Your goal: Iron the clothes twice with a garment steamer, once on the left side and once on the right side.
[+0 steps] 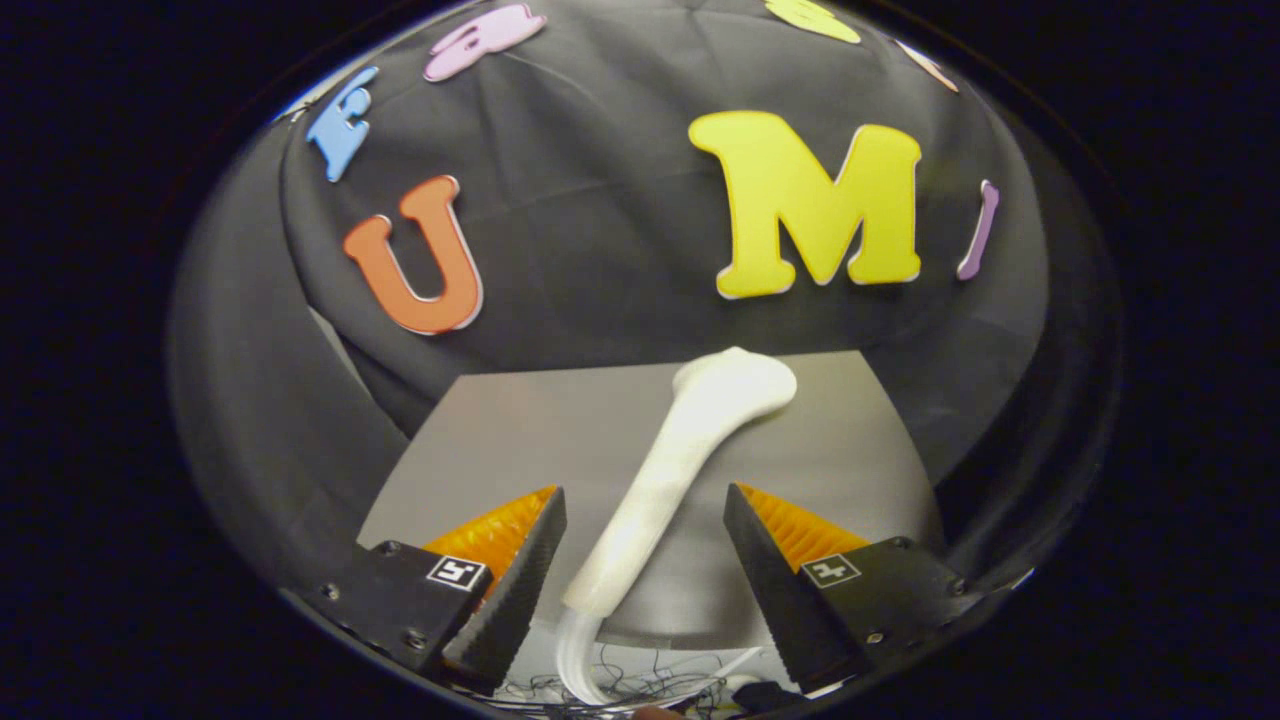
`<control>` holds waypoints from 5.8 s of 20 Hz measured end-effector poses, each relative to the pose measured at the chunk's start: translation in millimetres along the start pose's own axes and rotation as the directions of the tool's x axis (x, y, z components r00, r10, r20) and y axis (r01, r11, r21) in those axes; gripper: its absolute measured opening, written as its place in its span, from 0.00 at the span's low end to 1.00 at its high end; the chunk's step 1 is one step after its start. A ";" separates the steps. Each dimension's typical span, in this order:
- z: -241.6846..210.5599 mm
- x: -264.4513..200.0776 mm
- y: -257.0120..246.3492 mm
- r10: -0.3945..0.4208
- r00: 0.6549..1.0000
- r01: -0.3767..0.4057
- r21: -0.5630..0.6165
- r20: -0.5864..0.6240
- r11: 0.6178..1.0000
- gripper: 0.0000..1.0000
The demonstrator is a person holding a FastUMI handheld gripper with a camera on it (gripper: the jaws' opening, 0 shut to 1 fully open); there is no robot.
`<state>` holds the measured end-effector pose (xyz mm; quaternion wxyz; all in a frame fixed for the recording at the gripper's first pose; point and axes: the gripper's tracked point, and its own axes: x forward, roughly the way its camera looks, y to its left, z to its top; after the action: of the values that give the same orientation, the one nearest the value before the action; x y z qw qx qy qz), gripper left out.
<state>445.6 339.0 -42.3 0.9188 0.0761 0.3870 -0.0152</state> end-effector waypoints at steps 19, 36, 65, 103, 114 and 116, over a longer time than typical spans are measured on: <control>-19.6 32.2 -1.5 0.030 0.994 -0.006 0.227 -0.102 0.974 0.39; -0.9 -18.6 6.9 0.232 0.965 -0.255 0.246 0.119 0.935 0.29; -49.2 -257.4 -31.9 0.519 0.799 -0.505 -0.130 0.304 0.853 0.28; -43.3 -266.2 -269.3 0.330 0.885 -0.201 -0.371 0.328 0.907 0.29; -147.7 -218.3 -296.1 0.271 0.947 -0.214 -0.292 0.172 0.932 0.29; -166.1 -210.5 -302.3 0.261 0.954 -0.215 -0.274 0.145 0.937 0.29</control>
<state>154.2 59.1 -45.2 0.9470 0.0019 0.2894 0.1395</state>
